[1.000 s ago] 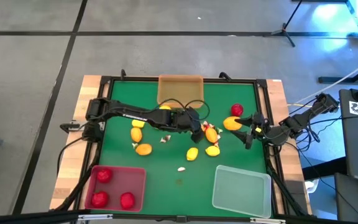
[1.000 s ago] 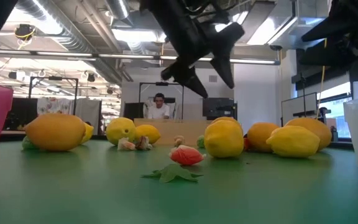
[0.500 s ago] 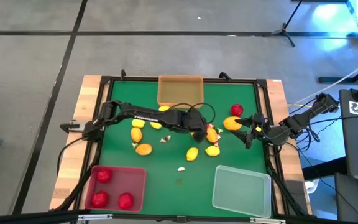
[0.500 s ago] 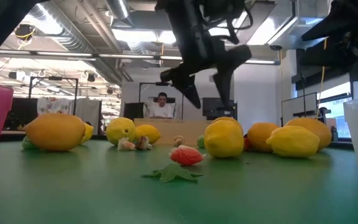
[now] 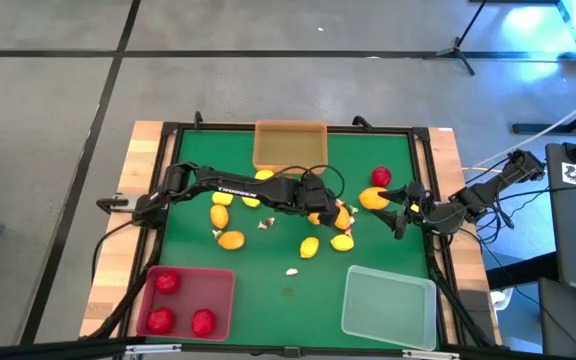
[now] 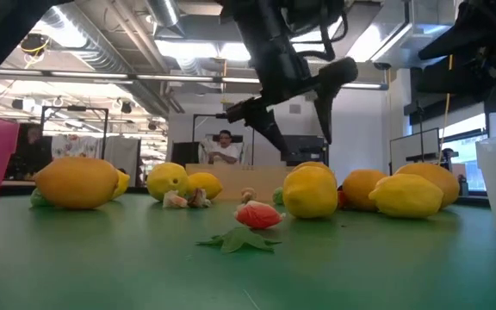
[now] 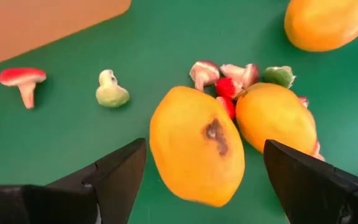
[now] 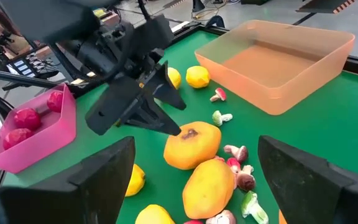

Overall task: Sort produce into baskets
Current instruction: Put the mango into the orange bin

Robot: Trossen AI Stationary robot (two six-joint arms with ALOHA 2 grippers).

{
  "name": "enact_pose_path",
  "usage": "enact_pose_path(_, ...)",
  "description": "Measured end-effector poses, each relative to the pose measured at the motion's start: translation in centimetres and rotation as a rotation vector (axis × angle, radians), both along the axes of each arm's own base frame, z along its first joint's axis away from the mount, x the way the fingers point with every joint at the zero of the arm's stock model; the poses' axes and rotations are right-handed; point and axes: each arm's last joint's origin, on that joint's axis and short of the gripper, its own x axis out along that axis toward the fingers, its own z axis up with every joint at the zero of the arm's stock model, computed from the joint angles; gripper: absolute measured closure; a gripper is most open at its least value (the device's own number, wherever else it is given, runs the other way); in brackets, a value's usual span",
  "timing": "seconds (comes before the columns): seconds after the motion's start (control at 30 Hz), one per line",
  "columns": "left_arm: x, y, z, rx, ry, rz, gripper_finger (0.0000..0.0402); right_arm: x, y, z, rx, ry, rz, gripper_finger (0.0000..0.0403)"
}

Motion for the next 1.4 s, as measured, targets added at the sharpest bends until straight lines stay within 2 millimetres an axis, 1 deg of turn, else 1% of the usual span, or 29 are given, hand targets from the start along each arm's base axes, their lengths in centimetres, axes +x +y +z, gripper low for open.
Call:
enact_pose_path(0.13,0.5,-0.1,-1.1,-0.010,-0.009,0.012,0.0084,0.0,0.0,0.0,-0.004,0.006,0.000,0.0066)
enact_pose_path(0.23,0.7,-0.3,-1.4,-0.012,-0.015,0.010,0.0084,-0.1,0.0,-0.2,-0.013,0.020,0.000,0.0066)
enact_pose_path(0.33,0.9,-0.6,-2.4,-0.023,-0.006,0.019,0.0084,-0.1,0.0,-0.2,-0.011,0.030,0.013,0.0066)
enact_pose_path(0.4,1.2,-0.7,-3.4,-0.037,0.002,0.019,0.0084,-0.1,0.0,-0.3,-0.011,0.033,0.016,0.0066)
enact_pose_path(0.47,1.3,-0.8,-3.9,-0.082,0.005,0.017,0.0084,-0.1,0.0,-0.4,-0.018,0.045,0.017,0.0066)
enact_pose_path(0.57,1.5,-0.9,-4.6,-0.100,0.004,0.032,0.0084,-0.2,-0.1,-0.5,-0.026,0.057,0.017,0.0066)
enact_pose_path(0.73,1.6,-1.0,-4.6,-0.093,0.000,0.034,0.0085,-0.2,-0.1,-0.5,-0.026,0.057,0.016,0.0066)
enact_pose_path(0.97,1.6,-1.0,-4.7,-0.084,0.001,0.026,0.0113,-0.2,-0.1,-0.6,-0.034,0.070,0.017,0.0066)
enact_pose_path(1.13,1.6,-1.1,-4.6,-0.085,-0.002,0.021,0.0121,-0.3,-0.1,-0.6,-0.034,0.071,0.017,0.0066)
enact_pose_path(1.3,1.3,-1.3,-3.9,-0.097,-0.006,0.022,0.0123,-0.3,-0.1,-0.6,-0.037,0.074,0.017,0.0066)
enact_pose_path(1.4,1.1,-1.4,-3.0,-0.102,-0.016,0.019,0.0124,-0.3,-0.1,-0.6,-0.038,0.077,0.017,0.0066)
